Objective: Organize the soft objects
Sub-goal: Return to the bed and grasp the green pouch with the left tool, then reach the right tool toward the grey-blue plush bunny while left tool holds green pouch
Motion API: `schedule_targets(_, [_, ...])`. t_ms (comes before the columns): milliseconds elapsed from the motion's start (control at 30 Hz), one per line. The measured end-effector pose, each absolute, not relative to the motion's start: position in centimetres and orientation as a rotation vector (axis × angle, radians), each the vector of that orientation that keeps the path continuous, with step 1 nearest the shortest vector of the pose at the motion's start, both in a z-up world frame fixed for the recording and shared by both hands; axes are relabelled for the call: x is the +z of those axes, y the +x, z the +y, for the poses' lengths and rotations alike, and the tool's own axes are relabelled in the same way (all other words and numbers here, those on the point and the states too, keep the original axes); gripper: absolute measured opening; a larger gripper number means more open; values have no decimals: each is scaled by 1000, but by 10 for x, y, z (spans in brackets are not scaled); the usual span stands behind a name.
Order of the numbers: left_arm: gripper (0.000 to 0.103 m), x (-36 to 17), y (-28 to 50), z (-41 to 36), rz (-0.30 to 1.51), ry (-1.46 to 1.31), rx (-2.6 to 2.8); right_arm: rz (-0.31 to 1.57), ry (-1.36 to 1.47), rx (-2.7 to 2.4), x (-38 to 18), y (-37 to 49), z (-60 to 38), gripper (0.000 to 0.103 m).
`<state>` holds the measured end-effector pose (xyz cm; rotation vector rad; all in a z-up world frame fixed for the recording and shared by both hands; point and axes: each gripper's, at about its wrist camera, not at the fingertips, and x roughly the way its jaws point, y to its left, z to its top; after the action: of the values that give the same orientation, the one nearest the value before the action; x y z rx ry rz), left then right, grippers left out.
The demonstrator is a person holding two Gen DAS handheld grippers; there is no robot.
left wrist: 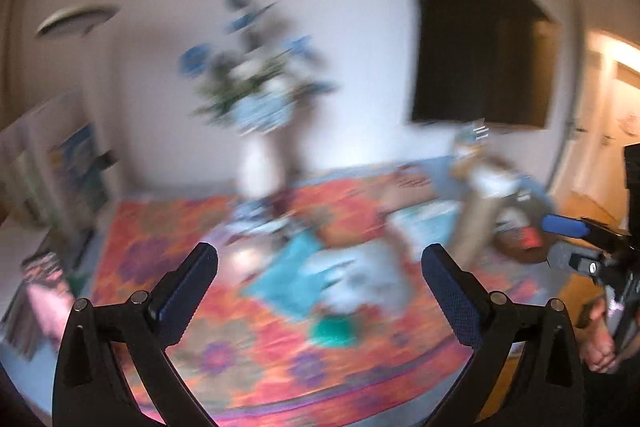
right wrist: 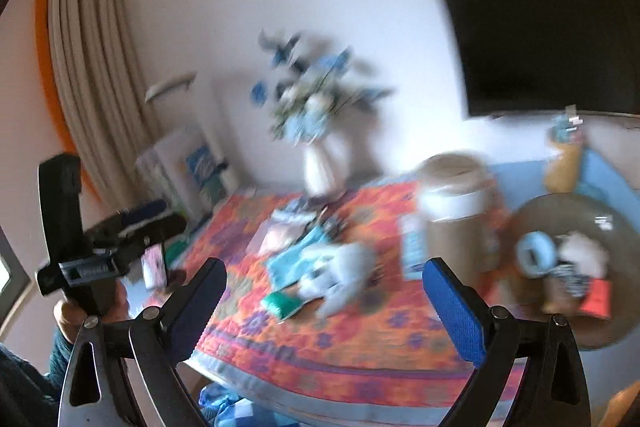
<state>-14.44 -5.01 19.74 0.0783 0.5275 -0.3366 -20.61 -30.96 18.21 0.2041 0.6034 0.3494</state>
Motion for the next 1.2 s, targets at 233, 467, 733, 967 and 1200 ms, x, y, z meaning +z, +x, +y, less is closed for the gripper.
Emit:
schedule_targets(233, [102,133,-106,-1,675,46,-305,779,-17,284,115,-148,-214,98])
schedule_targets(467, [102,70,-78,-5,833,-69,-463,916,-92,236,61,-112,-185,98])
schedule_targets(733, [102,53,-83,-59,877,-18,-647,975,187,124,43,-82,-242,98])
schedule_targets(967, [85,35,-82,-110,907,158,-583,1002,328,72,24,-51,-261,88])
schedule_targets(1200, [48,34,-75,-87,907,83,-560,1014,347,96,18,-52,-253,39])
